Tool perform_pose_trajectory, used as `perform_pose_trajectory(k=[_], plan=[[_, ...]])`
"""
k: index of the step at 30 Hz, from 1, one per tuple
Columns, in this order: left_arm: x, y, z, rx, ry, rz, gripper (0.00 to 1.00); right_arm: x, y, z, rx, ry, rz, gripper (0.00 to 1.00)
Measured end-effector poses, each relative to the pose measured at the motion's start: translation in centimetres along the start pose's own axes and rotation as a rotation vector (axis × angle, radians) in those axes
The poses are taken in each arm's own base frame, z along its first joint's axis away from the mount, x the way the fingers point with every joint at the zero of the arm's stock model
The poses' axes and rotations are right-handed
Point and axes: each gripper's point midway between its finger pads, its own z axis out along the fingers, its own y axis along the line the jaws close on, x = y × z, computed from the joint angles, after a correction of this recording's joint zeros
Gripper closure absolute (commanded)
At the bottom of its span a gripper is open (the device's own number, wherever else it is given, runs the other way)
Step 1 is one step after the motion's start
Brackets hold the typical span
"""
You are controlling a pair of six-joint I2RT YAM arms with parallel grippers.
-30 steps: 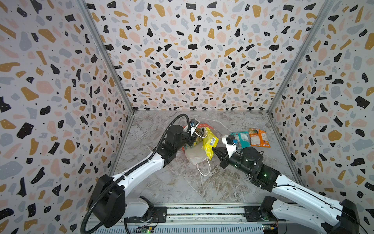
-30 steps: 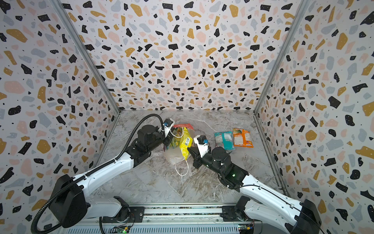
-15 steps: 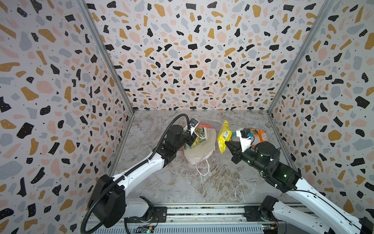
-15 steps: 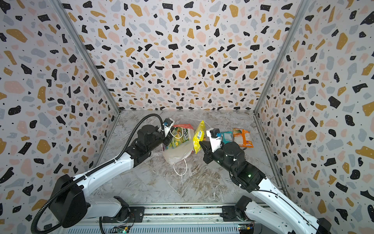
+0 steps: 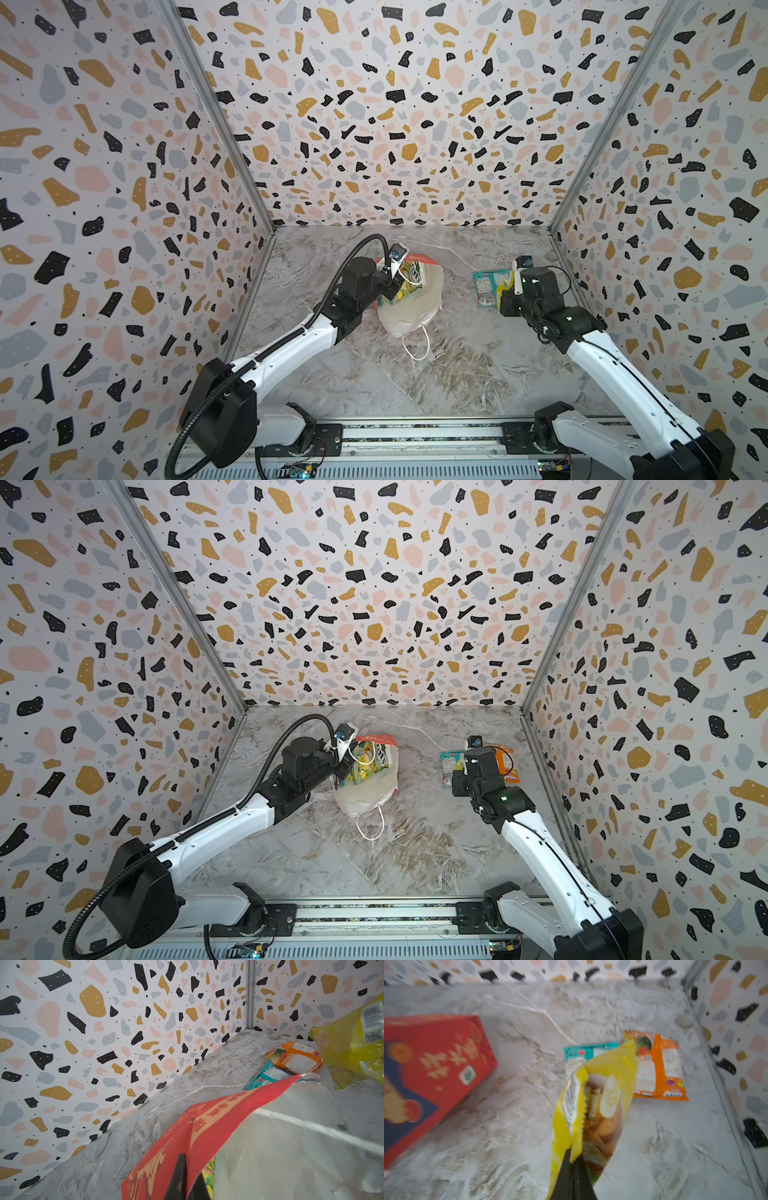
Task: Take the snacks out of the paper bag
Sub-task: Place the snack at the middle-right of the table.
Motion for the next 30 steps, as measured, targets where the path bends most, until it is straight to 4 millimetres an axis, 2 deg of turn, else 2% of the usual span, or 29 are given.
perform_pose_trajectory(k=[3,5,7,13,16,19,24,27,30], plan=[[0.0,0.0,0.0,0.0,0.0,0.0,1.0,3.0,-4.3,3.0,0.155,0.117,0.074,1.0],[0.0,0.0,0.0,0.0,0.0,0.0,1.0,4.8,-6.7,4.0,0.257,0.174,0.108,1.0],[0.0,0.0,0.0,0.0,0.0,0.0,1.0,5.3,-7.6,4.3,0.315,0.185,0.117,1.0],[0.1,0.0,0.0,0.0,-0.007,0.0,1.0,5.0,-9.7,4.0,0.455,0.152,0.15,1.0],[0.1,-0.1,0.0,0.001,-0.006,0.0,1.0,5.9,-10.1,4.7,0.519,0.182,0.131,1.0],[0.1,-0.1,0.0,0.001,-0.009,0.0,1.0,6.9,-9.7,5.6,0.545,0.222,0.097,1.0],[0.1,-0.1,0.0,0.001,-0.01,0.0,1.0,8.2,-9.0,6.2,0.551,0.253,0.07,0.92],[0.0,-0.1,0.0,0.001,-0.011,0.0,1.0,9.0,-8.9,6.4,0.543,0.262,0.073,0.78],[0.1,-0.1,0.0,0.001,-0.01,0.0,1.0,9.9,-8.8,6.5,0.526,0.278,0.078,0.69]])
